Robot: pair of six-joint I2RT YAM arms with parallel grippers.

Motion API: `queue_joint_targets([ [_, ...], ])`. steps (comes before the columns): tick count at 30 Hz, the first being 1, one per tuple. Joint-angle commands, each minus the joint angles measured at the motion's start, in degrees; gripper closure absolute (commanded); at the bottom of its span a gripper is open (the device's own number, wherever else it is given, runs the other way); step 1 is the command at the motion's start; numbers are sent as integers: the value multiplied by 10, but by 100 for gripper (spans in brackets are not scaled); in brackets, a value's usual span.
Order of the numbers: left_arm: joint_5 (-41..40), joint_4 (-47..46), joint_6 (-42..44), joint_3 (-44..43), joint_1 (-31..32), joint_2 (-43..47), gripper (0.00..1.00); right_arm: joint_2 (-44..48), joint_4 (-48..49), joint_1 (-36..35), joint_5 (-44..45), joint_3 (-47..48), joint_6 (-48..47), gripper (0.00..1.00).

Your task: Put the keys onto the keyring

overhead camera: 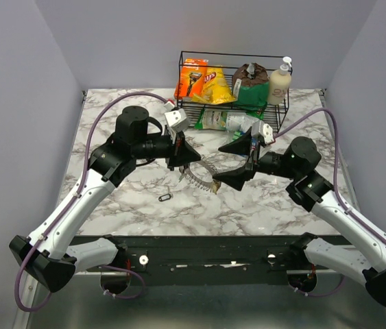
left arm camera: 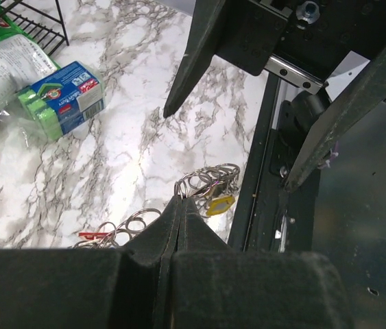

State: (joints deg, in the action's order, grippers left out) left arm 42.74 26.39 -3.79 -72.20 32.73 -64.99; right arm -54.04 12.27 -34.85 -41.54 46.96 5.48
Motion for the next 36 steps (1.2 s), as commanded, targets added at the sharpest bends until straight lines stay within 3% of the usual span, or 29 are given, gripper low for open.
queue_joint_targets([
  [1, 36, 13, 26, -22, 6, 9, 100, -20, -9, 2, -96, 29, -14, 0],
  [4, 52, 12, 29, -22, 9, 7, 100, -27, -6, 2, -108, 34, -13, 1],
  [11, 66, 21, 35, -29, 17, 0, 100, -41, 14, 2, -131, 40, 1, 18],
  [20, 61, 19, 35, -30, 33, -11, 100, -79, 48, 2, -155, 45, 33, 26],
  [30, 59, 16, 35, -25, 38, -7, 100, -77, 54, 2, -140, 41, 38, 45],
  [35, 66, 2, 32, -19, 40, -8, 100, -82, 54, 2, -136, 41, 38, 50],
  [36, 66, 1, 32, -19, 41, -8, 100, -82, 54, 2, -137, 40, 38, 54],
])
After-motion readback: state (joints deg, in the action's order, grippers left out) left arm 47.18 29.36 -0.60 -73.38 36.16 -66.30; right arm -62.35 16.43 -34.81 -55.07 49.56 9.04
